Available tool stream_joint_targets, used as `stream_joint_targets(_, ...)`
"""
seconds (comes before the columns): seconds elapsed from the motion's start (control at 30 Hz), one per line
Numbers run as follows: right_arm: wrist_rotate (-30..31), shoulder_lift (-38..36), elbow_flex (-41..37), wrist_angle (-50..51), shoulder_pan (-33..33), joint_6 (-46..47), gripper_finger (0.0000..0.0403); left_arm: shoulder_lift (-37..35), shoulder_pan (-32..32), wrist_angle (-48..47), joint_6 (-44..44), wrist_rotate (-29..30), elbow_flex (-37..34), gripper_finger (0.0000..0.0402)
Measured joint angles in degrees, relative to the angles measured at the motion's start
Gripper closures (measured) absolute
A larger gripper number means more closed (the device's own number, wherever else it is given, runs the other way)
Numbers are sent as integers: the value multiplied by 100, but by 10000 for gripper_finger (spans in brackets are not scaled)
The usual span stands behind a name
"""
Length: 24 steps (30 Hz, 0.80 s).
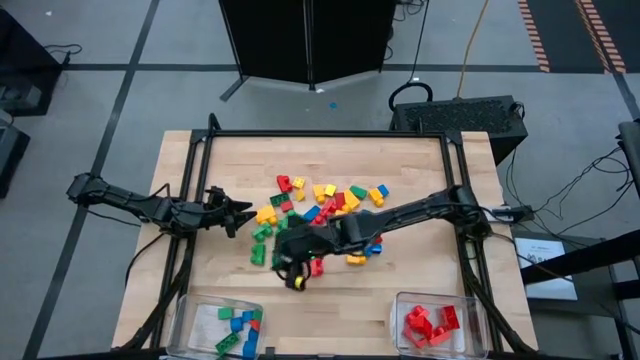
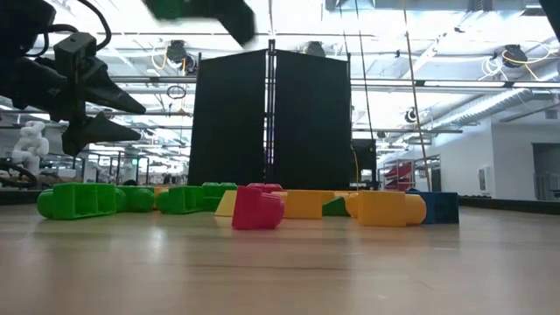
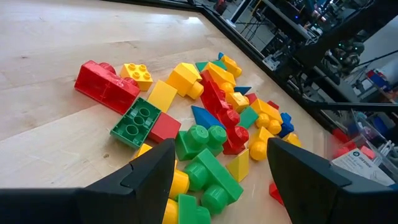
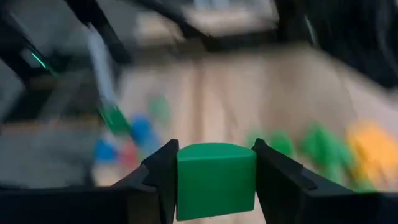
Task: Sort blocks by size
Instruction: Put the green half cylindrical block into the left transparent bin
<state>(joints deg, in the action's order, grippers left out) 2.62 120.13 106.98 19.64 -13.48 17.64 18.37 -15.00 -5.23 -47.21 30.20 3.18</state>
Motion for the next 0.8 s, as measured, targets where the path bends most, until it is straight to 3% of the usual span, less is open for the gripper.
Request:
stream_joint_targets(0.17, -534, 511, 545, -1437, -148, -556, 249, 0, 2, 0, -2, 2, 0, 146)
stream_joint_targets(0.53, -2167, 2375, 2745, -1480, -236, -539, 249, 0, 0, 0, -8, 2, 0, 146)
stream_joint_targets(0.67, -2435, 2632, 2634, -2122, -279, -62, 249, 0, 1, 0, -9, 2, 0, 146)
stream_joint_targets(0.8, -2694, 2807, 2623, -2027, -281, 122, 249, -1, 1, 0, -11, 1, 0, 146)
